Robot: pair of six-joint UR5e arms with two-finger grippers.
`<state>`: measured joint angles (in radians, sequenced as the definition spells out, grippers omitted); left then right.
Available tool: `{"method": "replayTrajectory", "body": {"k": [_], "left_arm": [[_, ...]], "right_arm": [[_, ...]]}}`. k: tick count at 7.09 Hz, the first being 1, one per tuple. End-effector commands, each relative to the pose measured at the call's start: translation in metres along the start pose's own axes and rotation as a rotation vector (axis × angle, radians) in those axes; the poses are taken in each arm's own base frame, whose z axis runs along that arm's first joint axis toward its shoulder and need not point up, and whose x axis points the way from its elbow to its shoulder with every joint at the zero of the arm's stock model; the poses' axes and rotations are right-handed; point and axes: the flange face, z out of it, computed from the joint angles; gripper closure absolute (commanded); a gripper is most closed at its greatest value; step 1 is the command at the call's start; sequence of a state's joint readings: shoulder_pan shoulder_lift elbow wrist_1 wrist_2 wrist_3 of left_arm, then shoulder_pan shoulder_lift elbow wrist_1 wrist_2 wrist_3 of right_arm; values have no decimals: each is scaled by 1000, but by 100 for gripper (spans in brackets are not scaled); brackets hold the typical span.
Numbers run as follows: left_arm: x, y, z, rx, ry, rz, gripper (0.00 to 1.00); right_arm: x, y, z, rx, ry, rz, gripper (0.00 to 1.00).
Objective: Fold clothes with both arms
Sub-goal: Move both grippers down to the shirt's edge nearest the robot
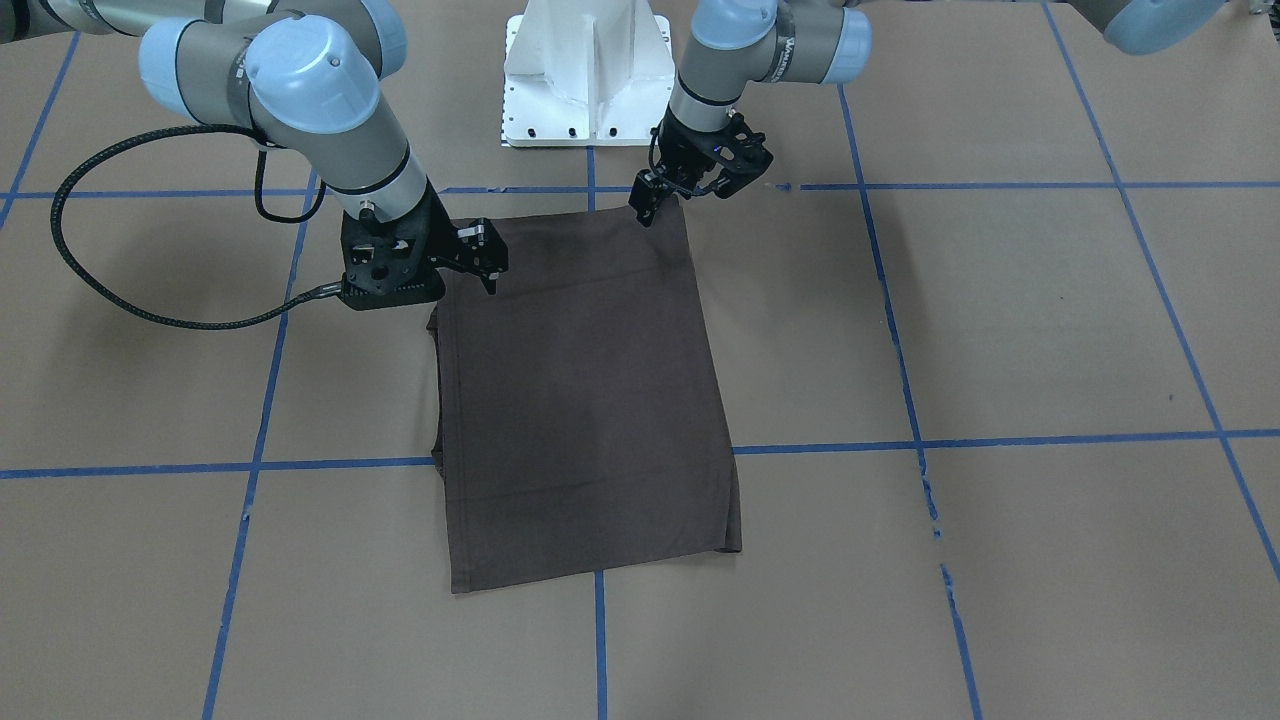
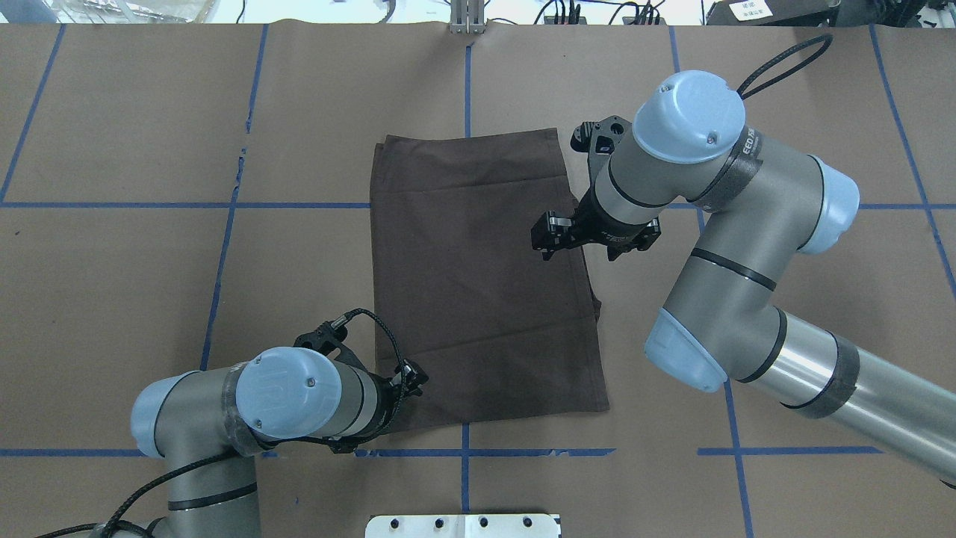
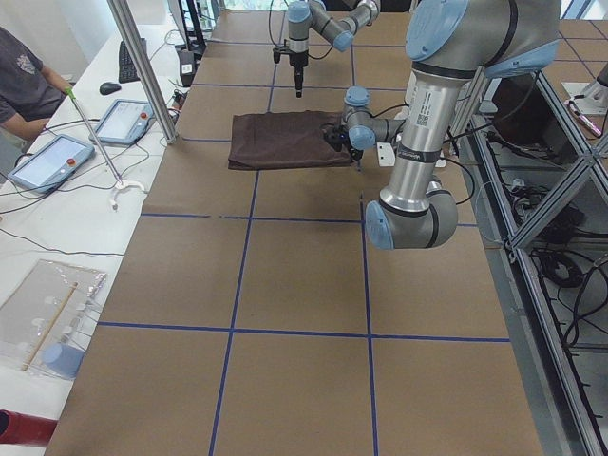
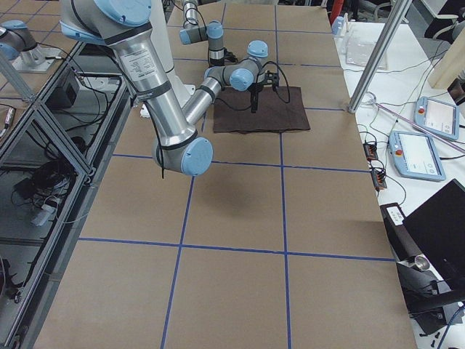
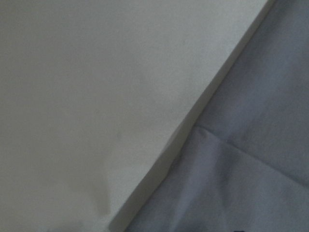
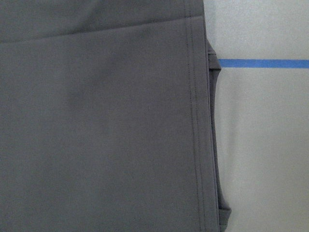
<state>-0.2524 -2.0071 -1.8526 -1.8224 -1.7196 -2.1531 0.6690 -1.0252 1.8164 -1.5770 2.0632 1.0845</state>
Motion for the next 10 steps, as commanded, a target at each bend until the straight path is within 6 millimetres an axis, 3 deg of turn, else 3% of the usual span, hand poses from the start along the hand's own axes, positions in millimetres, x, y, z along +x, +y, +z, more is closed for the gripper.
{"method": "replayTrajectory", "body": {"k": [1,3,4,7,9,10], "left_arm": [[-3,-2,5,6,-11,-8,15],[-5,-3,8,10,-18,-8,17],[-5,-2,8,9,-19,-9,27],[-6,0,7,5,-18,-4,78],[-6,2,6,2,-18,7,97],[-11,9,8,12,-53,17,100]], "right_arm": [[0,0,-1,2,-1,0,0],[1,0,-1,2,-1,0,0],[1,1,-2,2,-3,-1,0],[2,0,-3,4,-3,0,0],[2,0,-2,3,-1,1,0],[3,0,-2,2,0,2,0]]}}
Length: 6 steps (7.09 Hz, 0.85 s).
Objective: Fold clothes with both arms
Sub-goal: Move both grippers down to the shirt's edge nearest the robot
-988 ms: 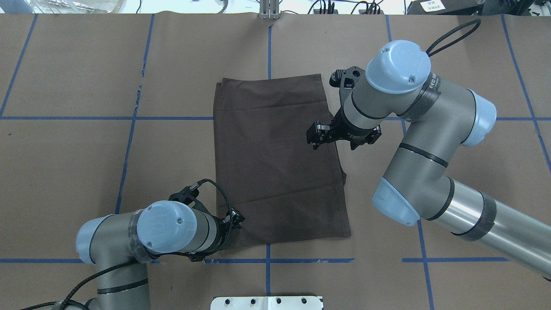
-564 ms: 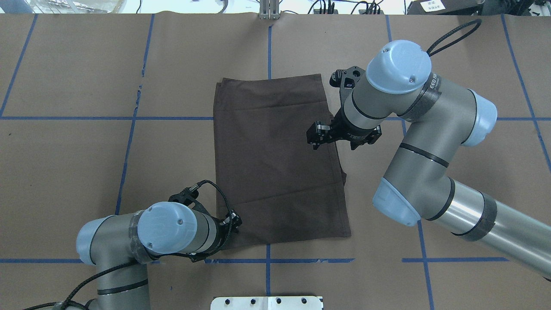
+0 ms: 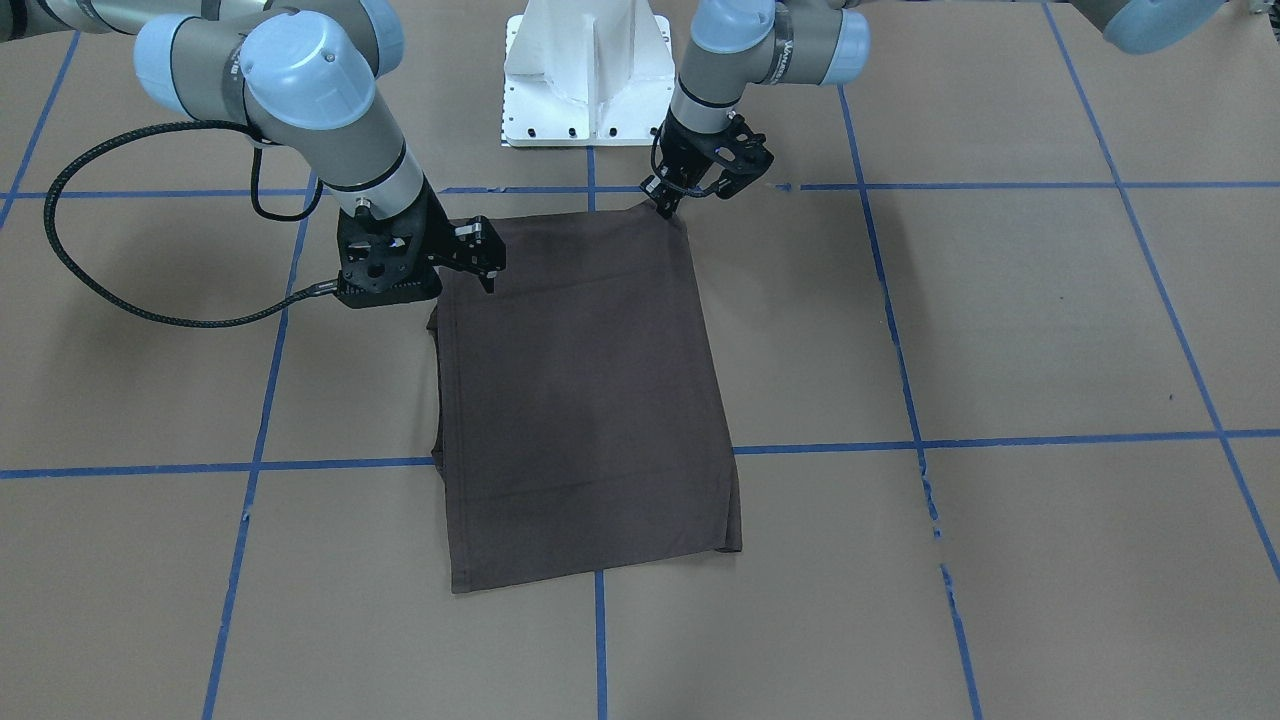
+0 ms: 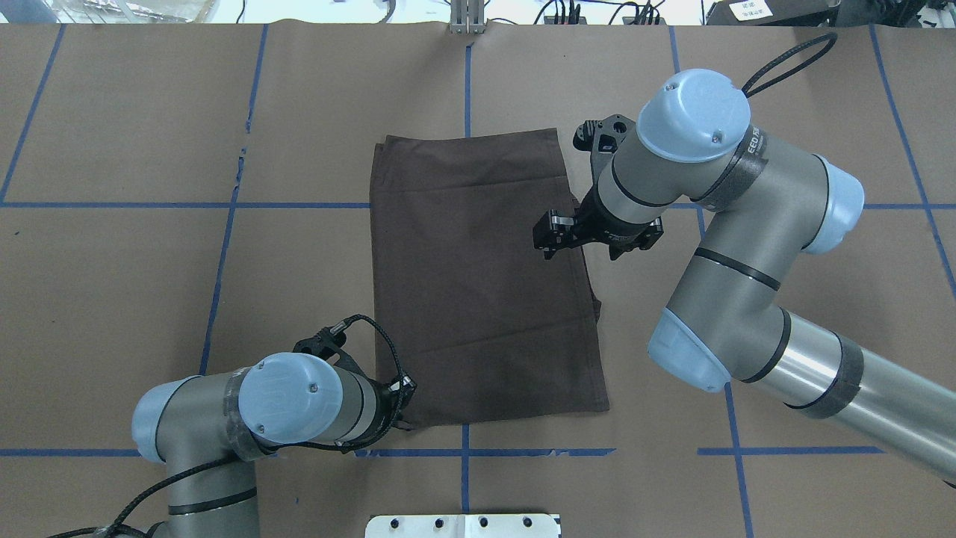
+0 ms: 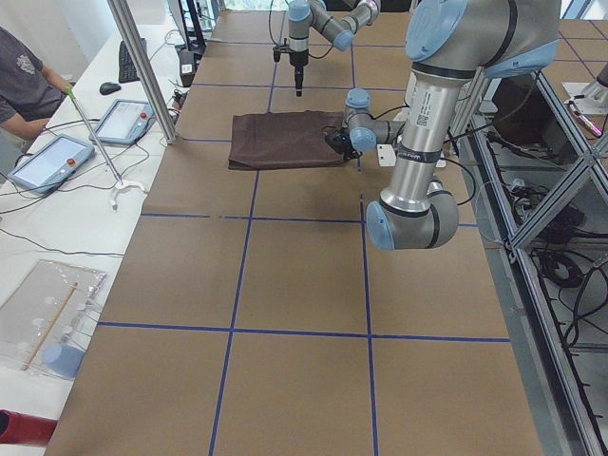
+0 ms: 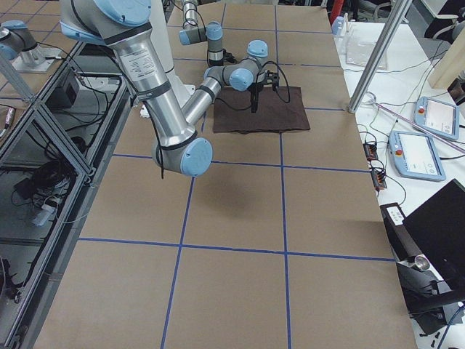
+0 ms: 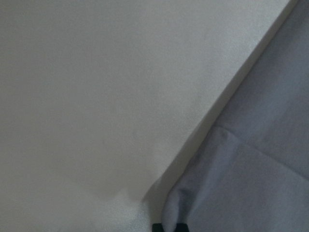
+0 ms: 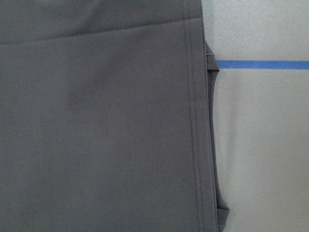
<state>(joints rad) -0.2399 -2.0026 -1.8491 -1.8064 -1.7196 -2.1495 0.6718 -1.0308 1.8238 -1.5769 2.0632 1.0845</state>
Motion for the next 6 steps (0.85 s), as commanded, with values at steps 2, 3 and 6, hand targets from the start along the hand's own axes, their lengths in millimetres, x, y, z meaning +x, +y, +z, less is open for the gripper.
{"method": "replayTrajectory", "body": {"k": [2,3,6], "left_arm": [[-1,14,-26,-6,-16,83,100],[1,17,-38,-11,-10,115,100],[6,18,-42,-15,0,151,100]], "right_arm": [[2,19,5,-16,0,102,0],[-12,39,4,-31,-19,195,0],[-43,135,70,10,60,393,0]]}}
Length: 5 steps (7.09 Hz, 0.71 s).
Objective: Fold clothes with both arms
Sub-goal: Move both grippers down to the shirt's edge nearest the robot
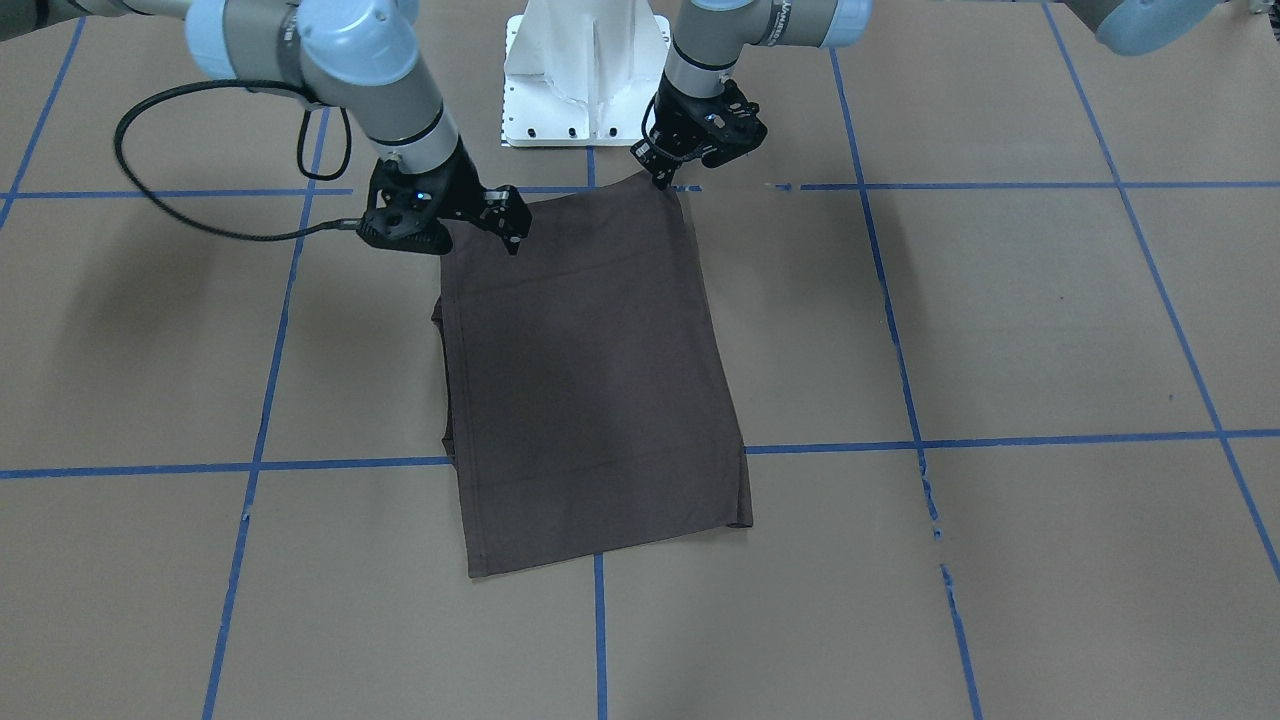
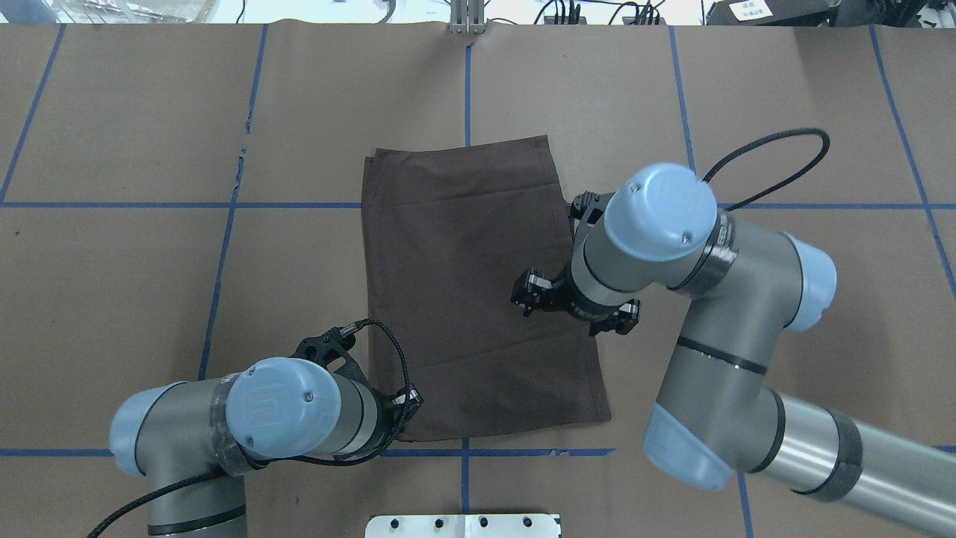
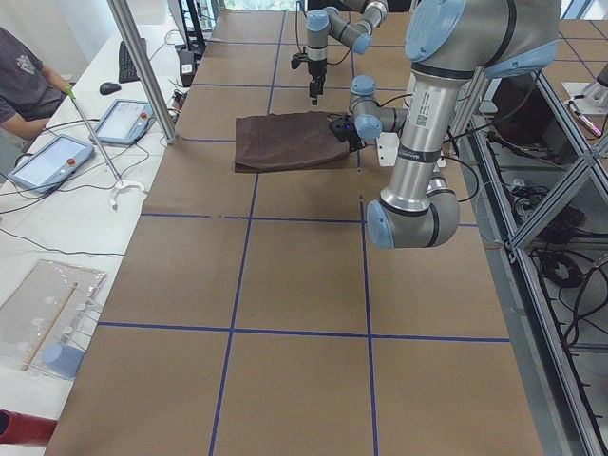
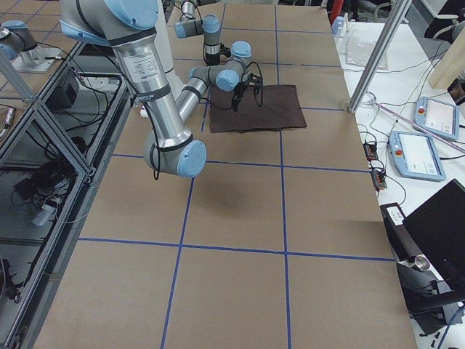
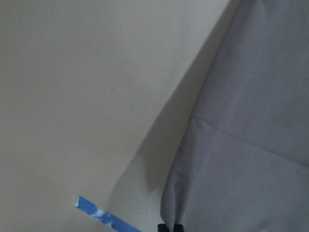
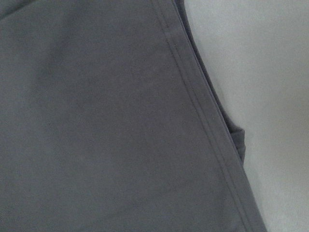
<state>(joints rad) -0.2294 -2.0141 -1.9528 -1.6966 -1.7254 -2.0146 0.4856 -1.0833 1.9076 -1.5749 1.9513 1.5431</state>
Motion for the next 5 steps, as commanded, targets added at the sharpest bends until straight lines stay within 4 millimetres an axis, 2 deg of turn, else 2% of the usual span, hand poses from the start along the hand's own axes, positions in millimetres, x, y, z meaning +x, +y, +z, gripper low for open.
{"method": "replayTrajectory", "body": {"k": [1,2,4,5], "left_arm": [[2,-1,-1,2,3,8,100],[2,-1,-1,0,2,8,100],[3,-1,-3,-1,5,8,100],[3,0,-3,-2,6,8,100]], "right_arm": [[11,64,49,77,21,103,0],[30,72,64,97,27,152,0],[43,69,67,106,41,157,0],[56,66,73,112,64,163,0]]}}
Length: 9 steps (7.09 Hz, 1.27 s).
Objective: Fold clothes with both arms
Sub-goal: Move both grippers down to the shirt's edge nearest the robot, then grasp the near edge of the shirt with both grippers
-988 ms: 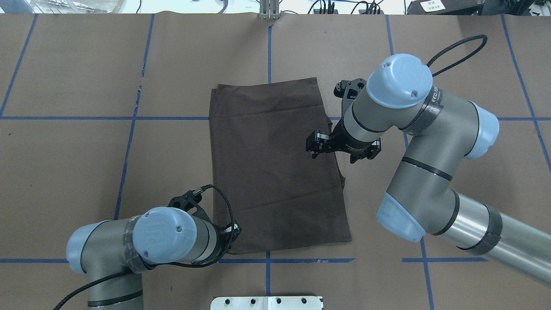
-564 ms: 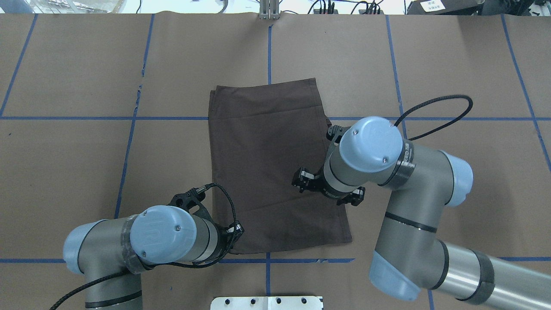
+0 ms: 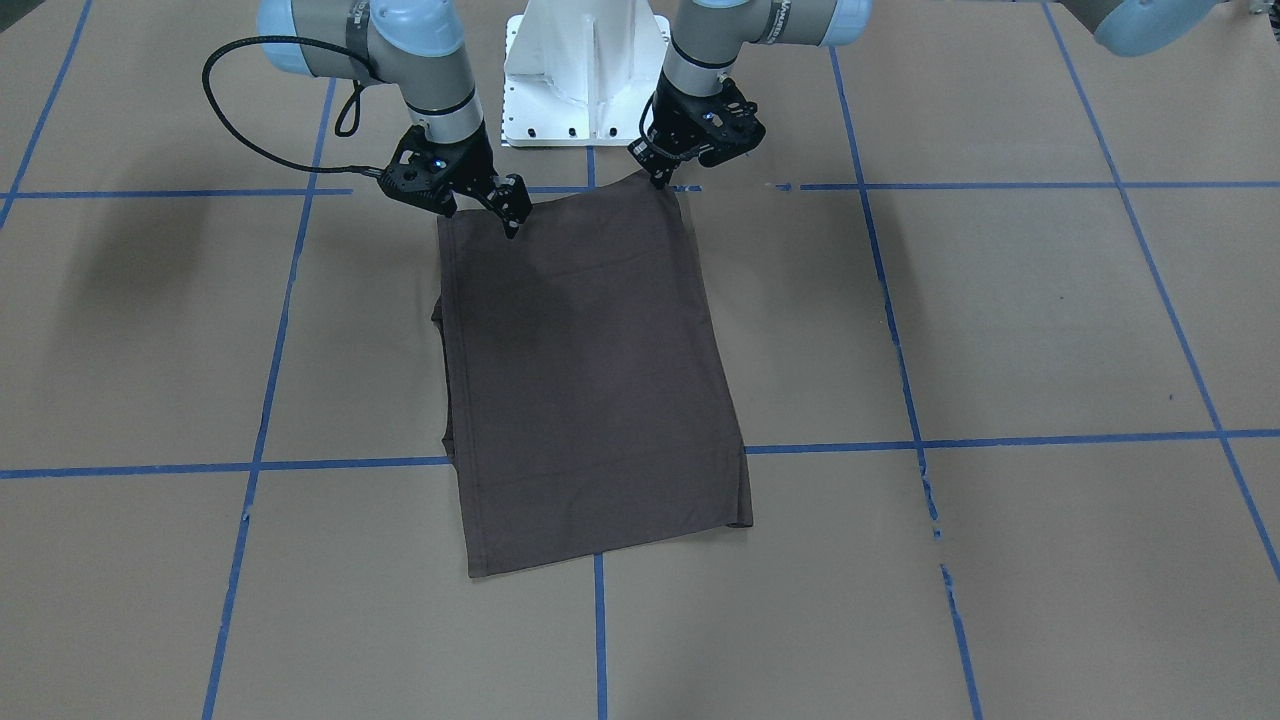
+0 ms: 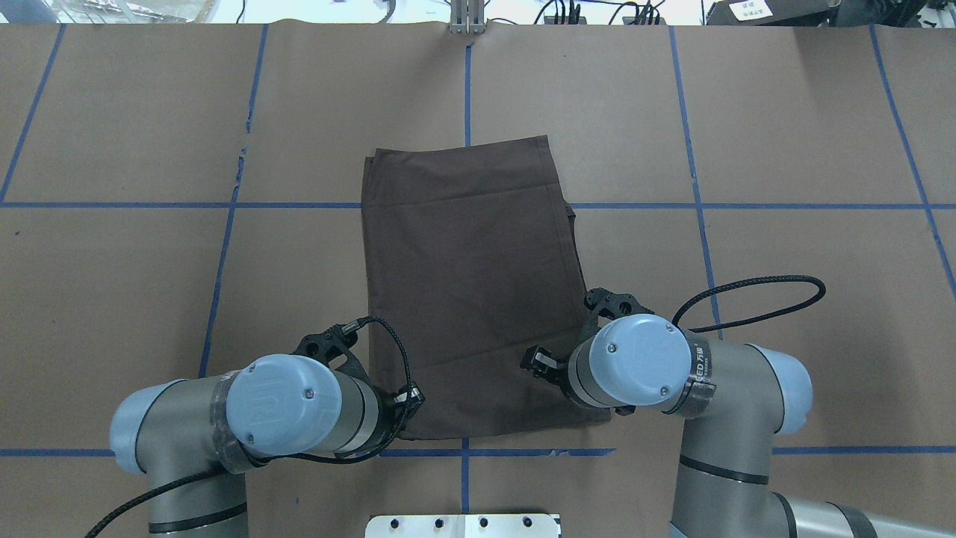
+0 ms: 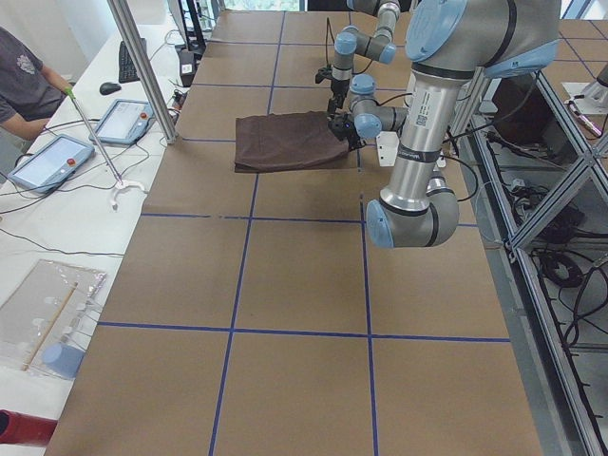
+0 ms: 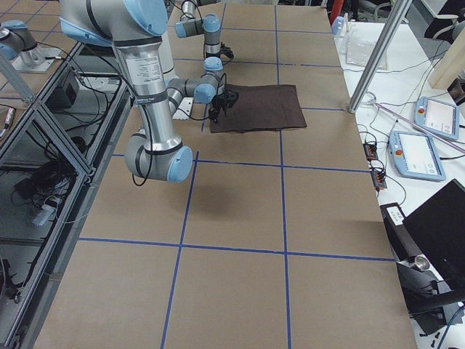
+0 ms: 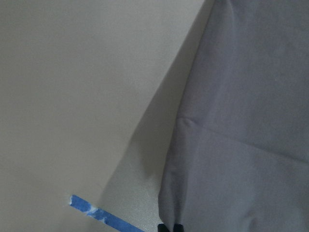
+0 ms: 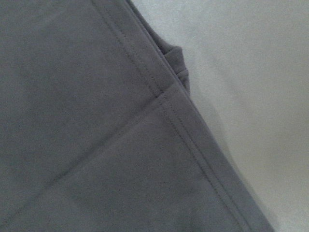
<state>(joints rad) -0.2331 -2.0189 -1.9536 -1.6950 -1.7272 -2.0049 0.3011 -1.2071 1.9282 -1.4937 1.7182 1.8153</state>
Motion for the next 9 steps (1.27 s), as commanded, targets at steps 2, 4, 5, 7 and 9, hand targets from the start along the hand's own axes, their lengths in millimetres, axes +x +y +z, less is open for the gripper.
{"method": "replayTrajectory", "body": {"k": [2,4,5,7,9], "left_arm": [[0,-1,-1,0,2,-2,100],[1,0,-3,-1,5,-1,100],[1,0,-3,0,6,-2,100],[0,-1,-3,0,6,-2,100],[1,-1,-4,1,8,-2,100]], "right_arm": [[13,1,11,5,27,0,0],[14,12,17,-5,38,-12,0],[15,13,20,-6,43,-15,0],[16,13,24,-4,51,-14,0],[16,12,25,-2,53,-12,0]]}}
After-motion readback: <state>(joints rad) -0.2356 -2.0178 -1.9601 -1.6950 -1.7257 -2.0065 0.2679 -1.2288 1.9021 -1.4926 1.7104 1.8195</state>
